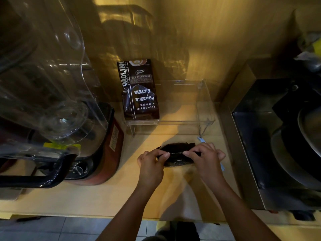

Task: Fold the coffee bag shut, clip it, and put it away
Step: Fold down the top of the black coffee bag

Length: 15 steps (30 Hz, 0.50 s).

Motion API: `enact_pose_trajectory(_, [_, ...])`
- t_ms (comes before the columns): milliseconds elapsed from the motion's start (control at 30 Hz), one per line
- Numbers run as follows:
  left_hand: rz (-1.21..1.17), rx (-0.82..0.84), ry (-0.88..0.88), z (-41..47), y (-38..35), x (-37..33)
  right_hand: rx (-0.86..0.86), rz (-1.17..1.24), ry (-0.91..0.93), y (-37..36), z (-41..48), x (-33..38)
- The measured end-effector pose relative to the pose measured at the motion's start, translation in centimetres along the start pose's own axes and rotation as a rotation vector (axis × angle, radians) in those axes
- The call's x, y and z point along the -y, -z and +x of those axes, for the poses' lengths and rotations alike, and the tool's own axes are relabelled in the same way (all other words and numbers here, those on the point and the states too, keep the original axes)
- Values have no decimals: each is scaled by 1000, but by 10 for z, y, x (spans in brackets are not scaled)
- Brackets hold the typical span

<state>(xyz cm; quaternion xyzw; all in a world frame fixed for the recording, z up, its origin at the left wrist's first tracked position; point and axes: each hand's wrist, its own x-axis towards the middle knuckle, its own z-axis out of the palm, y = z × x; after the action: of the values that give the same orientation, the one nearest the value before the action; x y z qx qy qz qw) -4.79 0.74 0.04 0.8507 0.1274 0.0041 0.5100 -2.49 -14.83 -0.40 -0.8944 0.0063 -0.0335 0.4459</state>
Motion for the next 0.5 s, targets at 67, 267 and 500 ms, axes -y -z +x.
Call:
enact_pose_trajectory(67, [-50, -7, 75, -1, 0, 3, -11, 34, -114, -1, 0, -3])
enact_pose_trajectory(267, [-258, -12, 397, -5, 0, 4, 125, -81, -265, -4, 0, 5])
enact_pose_trajectory(500, [-341, 0, 521, 0, 1, 1, 218, -19, -332, 0, 6, 12])
